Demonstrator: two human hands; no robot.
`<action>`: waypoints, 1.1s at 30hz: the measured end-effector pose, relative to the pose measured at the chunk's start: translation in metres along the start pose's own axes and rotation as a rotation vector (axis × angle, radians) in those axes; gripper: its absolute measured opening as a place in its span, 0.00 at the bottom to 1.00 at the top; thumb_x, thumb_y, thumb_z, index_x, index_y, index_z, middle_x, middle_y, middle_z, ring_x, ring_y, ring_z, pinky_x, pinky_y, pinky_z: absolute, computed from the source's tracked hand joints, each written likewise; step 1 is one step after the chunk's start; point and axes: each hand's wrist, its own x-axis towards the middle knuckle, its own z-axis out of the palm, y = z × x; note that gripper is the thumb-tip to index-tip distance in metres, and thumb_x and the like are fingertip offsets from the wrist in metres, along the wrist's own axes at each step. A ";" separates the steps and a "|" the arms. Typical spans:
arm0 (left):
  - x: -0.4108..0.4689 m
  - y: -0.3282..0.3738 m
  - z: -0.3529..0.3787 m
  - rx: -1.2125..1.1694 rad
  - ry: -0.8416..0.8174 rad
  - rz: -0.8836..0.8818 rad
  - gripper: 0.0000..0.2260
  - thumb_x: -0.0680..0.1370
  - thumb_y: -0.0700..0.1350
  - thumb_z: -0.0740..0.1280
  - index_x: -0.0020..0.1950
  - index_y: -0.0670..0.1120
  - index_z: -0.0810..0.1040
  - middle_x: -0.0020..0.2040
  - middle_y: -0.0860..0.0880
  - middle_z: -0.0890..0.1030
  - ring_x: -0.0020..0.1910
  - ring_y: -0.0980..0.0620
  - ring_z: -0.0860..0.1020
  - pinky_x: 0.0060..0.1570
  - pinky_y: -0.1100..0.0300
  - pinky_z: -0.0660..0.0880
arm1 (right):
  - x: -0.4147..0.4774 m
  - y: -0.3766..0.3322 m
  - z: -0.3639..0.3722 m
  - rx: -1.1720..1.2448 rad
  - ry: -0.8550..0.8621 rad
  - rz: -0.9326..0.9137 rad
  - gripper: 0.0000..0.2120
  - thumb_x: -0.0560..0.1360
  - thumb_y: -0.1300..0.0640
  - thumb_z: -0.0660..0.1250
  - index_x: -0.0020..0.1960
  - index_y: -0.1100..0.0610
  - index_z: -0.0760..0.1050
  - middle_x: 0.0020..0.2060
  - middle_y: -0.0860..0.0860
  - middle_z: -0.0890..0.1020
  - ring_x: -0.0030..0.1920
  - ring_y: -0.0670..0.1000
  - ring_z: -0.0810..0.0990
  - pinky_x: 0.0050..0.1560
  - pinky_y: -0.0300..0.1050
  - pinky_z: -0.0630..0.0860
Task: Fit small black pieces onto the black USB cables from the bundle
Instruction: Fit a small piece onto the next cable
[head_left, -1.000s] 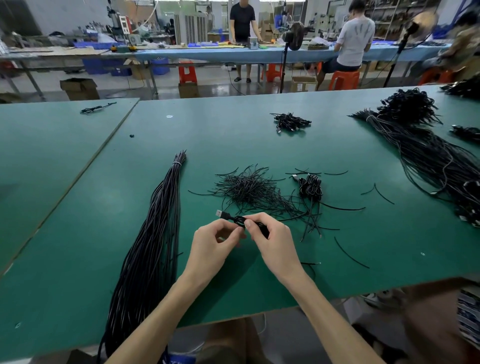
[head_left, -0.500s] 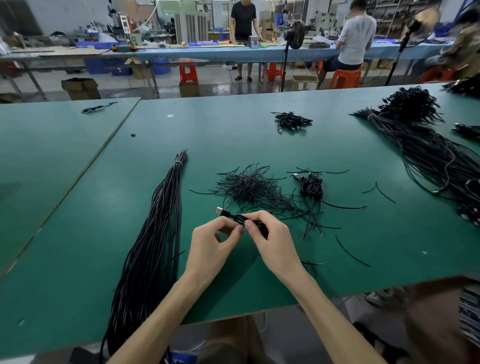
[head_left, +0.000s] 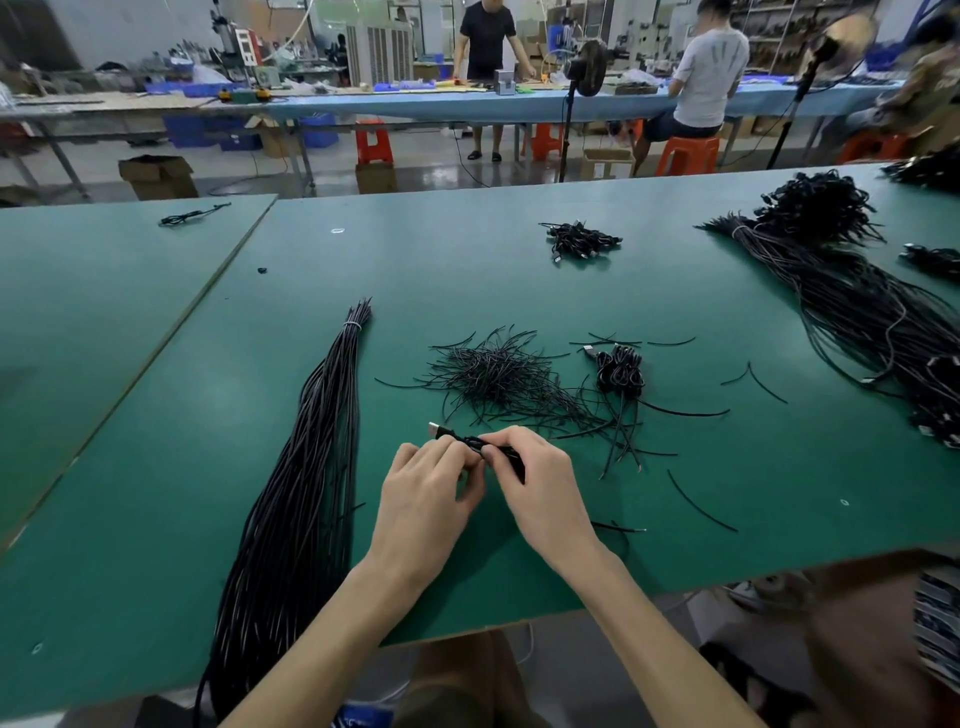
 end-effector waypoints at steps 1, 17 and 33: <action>0.000 0.000 0.000 0.009 0.009 0.004 0.05 0.75 0.39 0.76 0.44 0.45 0.81 0.40 0.53 0.81 0.37 0.52 0.78 0.45 0.58 0.70 | 0.000 0.000 0.000 0.002 0.003 -0.006 0.06 0.83 0.59 0.67 0.56 0.57 0.82 0.49 0.46 0.83 0.51 0.43 0.80 0.53 0.34 0.75; -0.001 0.005 -0.005 -0.098 -0.180 -0.011 0.07 0.78 0.37 0.74 0.56 0.40 0.83 0.47 0.47 0.83 0.45 0.47 0.82 0.47 0.51 0.80 | 0.001 0.002 -0.003 0.022 0.068 0.118 0.09 0.82 0.54 0.68 0.57 0.53 0.85 0.34 0.37 0.80 0.36 0.38 0.80 0.44 0.28 0.74; -0.002 0.000 0.004 0.087 -0.013 0.172 0.08 0.75 0.34 0.74 0.44 0.43 0.77 0.41 0.48 0.75 0.41 0.47 0.73 0.43 0.55 0.72 | -0.002 -0.001 -0.004 0.183 -0.113 0.207 0.15 0.85 0.51 0.64 0.42 0.52 0.81 0.25 0.54 0.80 0.19 0.48 0.76 0.22 0.35 0.68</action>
